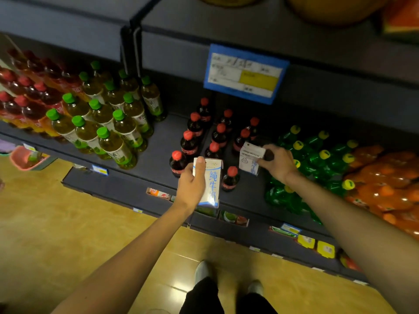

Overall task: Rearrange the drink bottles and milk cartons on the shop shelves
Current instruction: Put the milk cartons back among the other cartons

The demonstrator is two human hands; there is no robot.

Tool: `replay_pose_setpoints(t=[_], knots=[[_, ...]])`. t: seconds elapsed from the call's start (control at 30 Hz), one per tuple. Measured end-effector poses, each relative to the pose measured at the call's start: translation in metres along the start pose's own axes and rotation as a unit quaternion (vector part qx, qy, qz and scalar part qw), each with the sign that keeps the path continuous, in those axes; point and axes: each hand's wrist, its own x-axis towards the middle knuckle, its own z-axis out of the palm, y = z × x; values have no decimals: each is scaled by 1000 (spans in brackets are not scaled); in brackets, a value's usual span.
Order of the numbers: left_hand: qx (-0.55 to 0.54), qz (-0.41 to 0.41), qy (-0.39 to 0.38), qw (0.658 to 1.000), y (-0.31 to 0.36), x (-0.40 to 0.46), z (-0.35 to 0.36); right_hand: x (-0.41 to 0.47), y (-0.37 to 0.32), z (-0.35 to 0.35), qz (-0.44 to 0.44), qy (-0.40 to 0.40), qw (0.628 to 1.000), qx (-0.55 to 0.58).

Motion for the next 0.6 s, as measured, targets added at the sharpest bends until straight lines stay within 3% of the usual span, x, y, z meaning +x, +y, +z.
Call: replay_pose_setpoints(t=[0.13, 0.23, 0.33, 0.6], knots=[[-2, 10, -39, 999, 26, -12, 22, -31, 2, -33, 27, 53, 993, 106], [16, 37, -72, 997, 40, -17, 48, -57, 11, -57, 87, 78, 966, 229], [16, 53, -113, 992, 48, -26, 76, -86, 31, -76, 138, 110, 912, 370], [36, 71, -195, 978, 75, -104, 167, -166, 128, -118, 268, 167, 784, 534]])
